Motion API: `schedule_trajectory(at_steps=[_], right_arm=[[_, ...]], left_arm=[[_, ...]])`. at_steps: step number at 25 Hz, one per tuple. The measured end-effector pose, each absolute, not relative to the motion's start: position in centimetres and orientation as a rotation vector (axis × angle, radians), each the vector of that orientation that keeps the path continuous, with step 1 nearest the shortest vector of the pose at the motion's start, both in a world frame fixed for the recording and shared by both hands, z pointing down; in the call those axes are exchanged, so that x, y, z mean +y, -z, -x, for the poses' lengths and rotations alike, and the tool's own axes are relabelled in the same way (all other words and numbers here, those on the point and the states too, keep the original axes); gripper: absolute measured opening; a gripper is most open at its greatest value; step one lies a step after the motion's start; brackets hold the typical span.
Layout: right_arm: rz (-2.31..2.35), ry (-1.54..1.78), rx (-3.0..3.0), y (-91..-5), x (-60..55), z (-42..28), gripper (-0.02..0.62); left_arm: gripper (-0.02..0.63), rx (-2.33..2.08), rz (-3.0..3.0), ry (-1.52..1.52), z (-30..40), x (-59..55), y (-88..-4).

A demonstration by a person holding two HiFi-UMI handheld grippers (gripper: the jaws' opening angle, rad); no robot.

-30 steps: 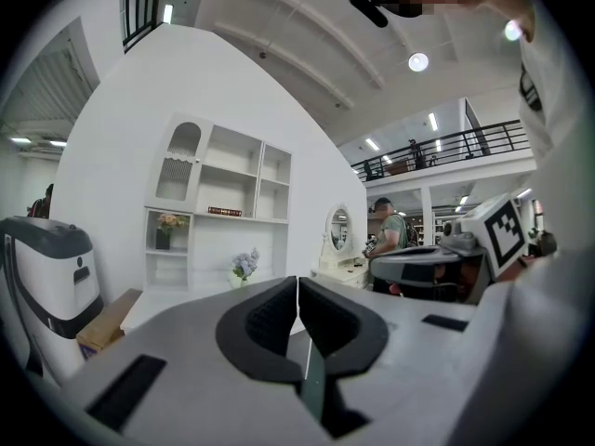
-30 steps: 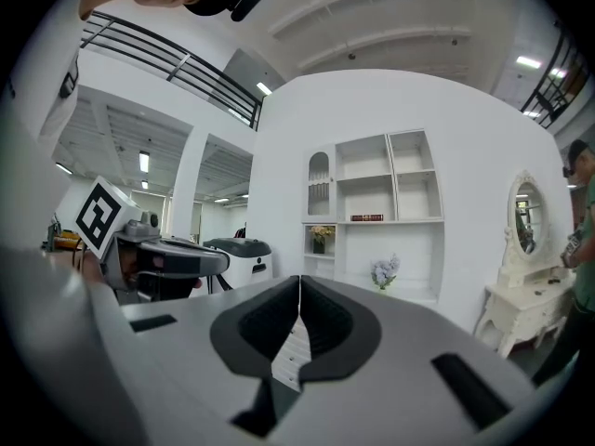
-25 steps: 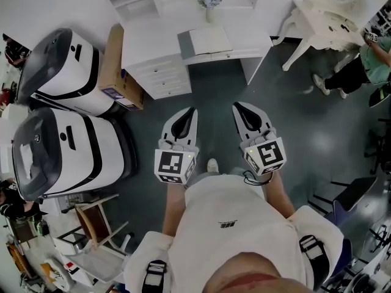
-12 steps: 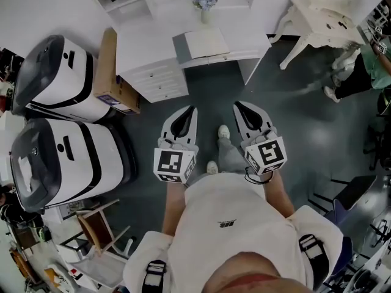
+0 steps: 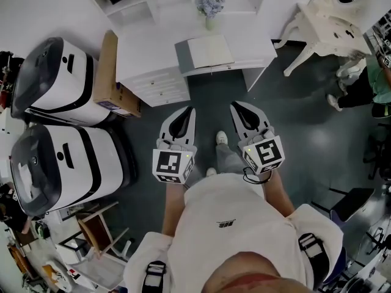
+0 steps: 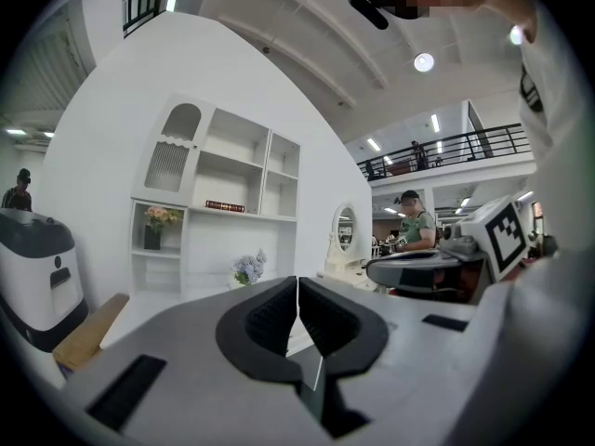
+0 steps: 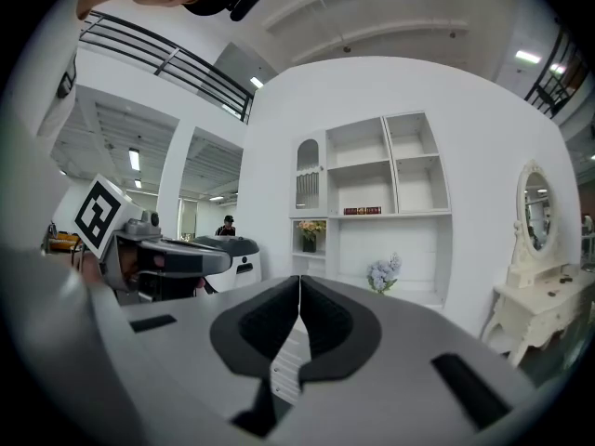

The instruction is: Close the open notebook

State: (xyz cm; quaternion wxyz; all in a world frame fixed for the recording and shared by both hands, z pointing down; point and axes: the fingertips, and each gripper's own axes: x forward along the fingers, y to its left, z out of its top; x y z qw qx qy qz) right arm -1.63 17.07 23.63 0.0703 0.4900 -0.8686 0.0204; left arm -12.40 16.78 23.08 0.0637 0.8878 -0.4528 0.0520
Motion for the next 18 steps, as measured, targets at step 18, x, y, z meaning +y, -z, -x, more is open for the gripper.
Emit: schedule_trajectory(at_steps=[18], right_arm=[[-1.364,-0.074,-2.642,-24.2,3.7,-2.5,-0.003]], left_arm=[[0.0,-1.431,-2.621,-0.192,8.1,3.7,-23.7]])
